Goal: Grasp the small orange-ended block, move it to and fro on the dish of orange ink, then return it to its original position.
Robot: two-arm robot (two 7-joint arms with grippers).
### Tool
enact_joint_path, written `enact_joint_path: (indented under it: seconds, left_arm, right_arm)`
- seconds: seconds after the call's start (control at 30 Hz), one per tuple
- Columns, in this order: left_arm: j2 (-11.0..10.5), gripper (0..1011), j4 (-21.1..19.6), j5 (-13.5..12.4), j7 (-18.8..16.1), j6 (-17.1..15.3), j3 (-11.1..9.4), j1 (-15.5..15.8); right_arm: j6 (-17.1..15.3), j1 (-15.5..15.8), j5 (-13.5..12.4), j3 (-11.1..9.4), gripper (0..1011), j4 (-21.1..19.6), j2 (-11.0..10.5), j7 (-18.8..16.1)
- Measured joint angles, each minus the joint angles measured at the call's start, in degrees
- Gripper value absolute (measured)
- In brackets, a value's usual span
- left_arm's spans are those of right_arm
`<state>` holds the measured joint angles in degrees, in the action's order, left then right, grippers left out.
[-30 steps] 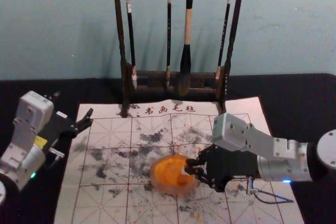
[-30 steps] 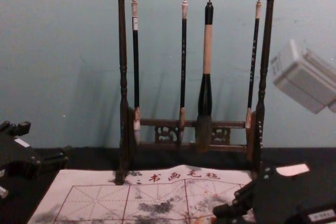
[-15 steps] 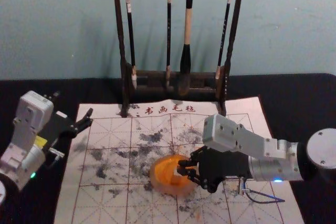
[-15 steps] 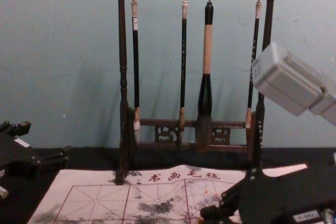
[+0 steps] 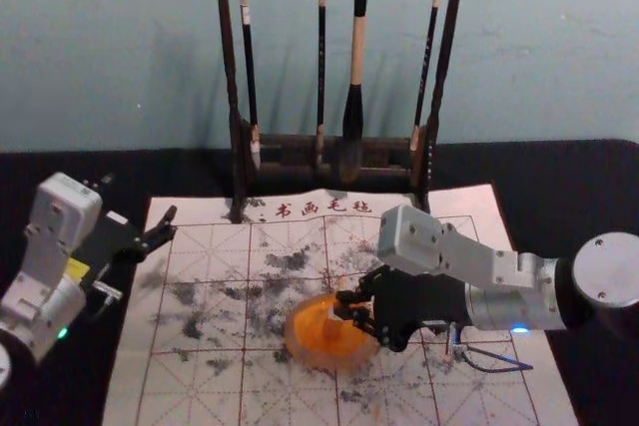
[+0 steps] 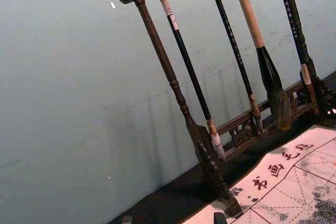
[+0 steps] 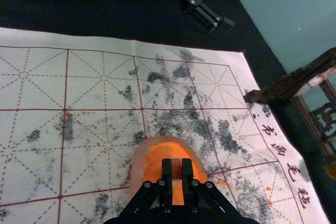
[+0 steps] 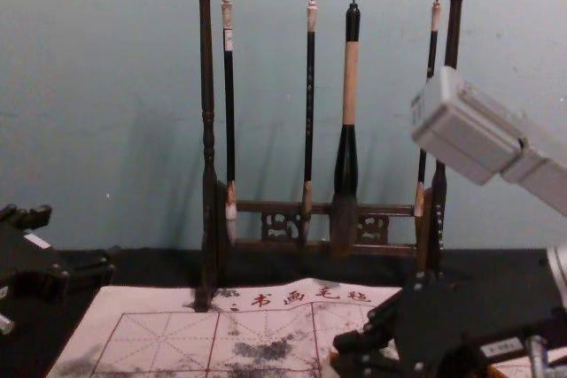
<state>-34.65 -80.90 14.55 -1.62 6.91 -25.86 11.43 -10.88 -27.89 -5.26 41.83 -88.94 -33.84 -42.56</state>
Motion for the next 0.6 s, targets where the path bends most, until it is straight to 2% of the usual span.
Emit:
enact_joint_path:
  seconds: [0.6]
  left_arm:
    - [0.0,1002,0.0,0.0,0.0,0.0,0.0,0.0]
  right_arm:
    - [-0.55,-0.66,0.16,-0.71,75,1.42,0.06,0.42]
